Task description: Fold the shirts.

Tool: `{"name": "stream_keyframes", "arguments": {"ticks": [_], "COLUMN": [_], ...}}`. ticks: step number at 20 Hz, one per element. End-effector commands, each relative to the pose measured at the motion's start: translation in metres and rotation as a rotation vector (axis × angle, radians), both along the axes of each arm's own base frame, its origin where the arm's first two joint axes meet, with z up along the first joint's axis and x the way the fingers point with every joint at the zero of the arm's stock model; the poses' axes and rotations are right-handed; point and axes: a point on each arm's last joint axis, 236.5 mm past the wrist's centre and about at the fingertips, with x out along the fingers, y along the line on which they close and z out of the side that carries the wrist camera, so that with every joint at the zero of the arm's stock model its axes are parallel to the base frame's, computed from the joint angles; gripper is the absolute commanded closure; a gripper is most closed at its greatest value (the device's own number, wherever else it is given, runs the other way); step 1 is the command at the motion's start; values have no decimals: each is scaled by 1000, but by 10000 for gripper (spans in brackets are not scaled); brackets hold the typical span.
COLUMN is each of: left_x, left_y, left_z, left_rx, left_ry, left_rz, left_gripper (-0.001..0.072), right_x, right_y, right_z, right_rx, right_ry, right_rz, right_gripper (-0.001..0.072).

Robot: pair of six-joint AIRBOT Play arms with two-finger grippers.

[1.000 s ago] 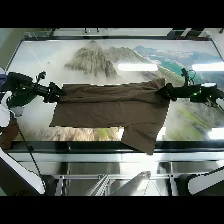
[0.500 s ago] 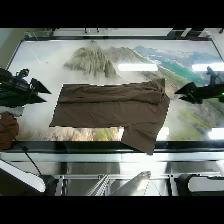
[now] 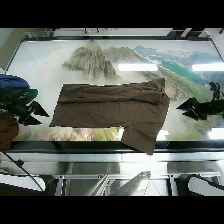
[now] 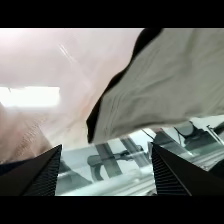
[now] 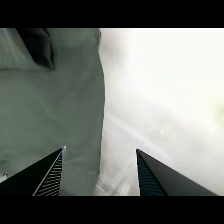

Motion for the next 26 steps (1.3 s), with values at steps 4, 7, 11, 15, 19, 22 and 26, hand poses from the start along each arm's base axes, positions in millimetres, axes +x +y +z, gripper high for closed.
{"name": "stream_keyframes", "arguments": {"ticks": [4,7,11,15,19,22,26], "left_x": [12,9,4,15,8,8,8], "left_y": [-40,-63,-79,-74,-74,-74,-74], "left_z": [-35,-41,-32,-15,-10,-10,-9], "left_rx": [30,-42,-102,-89,-107,-107,-109], "left_ry": [-82,-17,27,-30,-22,-22,-20], "left_rz": [-91,-153,-265,-277,-302,-302,-303], "left_gripper": [176,293,680,680,681,680,680], "right_x": [-10,-14,-31,-58,-95,-121,-115], "right_y": [8,12,25,33,79,113,147], "right_z": [-1,0,2,-21,-47,-61,-62], "right_rx": [23,37,88,117,279,332,338], "right_ry": [13,26,76,188,294,362,335], "right_rz": [3,17,64,29,-43,-32,-2], "right_gripper": [186,186,186,187,187,187,188]}}
